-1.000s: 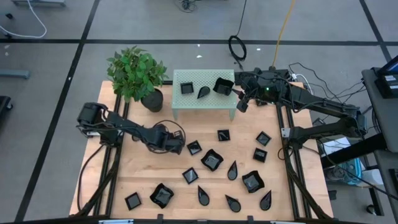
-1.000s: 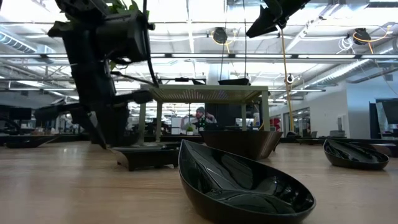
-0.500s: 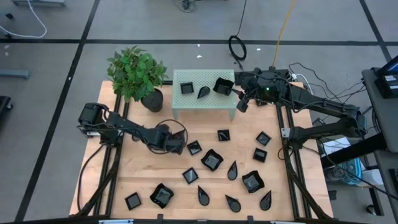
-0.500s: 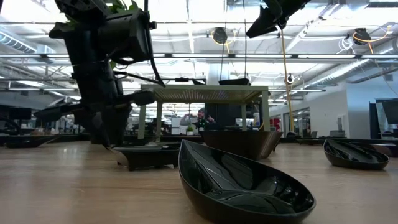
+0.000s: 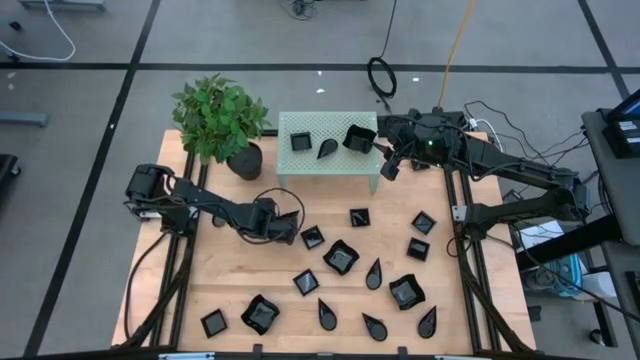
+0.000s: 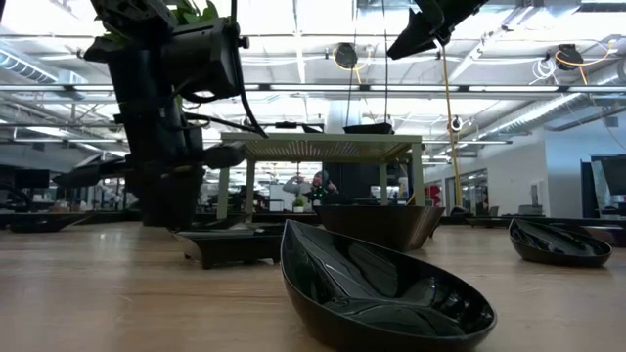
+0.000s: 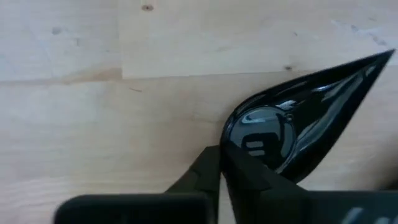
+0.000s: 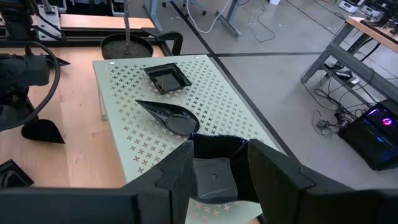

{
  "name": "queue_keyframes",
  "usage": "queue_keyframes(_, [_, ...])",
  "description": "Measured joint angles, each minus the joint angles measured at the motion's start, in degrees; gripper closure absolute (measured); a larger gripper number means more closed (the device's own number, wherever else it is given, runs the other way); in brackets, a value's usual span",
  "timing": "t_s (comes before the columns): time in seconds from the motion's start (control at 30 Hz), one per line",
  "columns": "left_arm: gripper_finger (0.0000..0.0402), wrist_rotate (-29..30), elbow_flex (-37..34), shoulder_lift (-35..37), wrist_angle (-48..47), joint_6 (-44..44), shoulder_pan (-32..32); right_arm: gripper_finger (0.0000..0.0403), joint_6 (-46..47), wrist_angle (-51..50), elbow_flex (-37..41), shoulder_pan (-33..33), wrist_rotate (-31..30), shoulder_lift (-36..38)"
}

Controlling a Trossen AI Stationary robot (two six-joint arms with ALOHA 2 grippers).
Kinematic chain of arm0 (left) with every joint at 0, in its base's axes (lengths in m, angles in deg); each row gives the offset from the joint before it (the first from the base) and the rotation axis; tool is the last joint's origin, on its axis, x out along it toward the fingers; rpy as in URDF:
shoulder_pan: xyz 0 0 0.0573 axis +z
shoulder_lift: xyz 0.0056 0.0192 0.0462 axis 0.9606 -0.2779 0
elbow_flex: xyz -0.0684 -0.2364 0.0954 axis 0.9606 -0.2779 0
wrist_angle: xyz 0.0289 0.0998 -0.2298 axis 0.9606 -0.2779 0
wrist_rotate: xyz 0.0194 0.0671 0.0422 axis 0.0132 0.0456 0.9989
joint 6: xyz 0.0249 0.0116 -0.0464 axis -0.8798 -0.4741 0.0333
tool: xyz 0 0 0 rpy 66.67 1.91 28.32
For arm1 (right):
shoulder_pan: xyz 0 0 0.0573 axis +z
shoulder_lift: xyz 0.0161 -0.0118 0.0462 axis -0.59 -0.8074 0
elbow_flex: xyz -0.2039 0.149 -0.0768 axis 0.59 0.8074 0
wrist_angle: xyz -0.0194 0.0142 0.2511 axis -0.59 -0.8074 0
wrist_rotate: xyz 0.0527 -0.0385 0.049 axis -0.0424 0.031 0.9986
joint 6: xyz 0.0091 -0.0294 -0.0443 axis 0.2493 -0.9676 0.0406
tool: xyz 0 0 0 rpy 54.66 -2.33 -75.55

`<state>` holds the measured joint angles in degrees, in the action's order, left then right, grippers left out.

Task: Pick & Place Mini shaped plates
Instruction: Stack the drop shaped plate on top of the other drop shaped plate on the shelf

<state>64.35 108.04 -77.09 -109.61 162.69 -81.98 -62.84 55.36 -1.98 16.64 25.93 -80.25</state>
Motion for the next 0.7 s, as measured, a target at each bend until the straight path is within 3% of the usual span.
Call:
queue_keyframes(0.2, [0.0394,0.6,0.0,0.0,0.3,-11.8,0.0,0.0261,0.0,0.0,0.0,0.0,0.0,0.0])
queue_keyframes(0.7, [0.0396,0.4,0.6,-0.1,0.2,-82.7,3.7,0.0261,0.0,0.0,0.0,0.0,0.0,0.0])
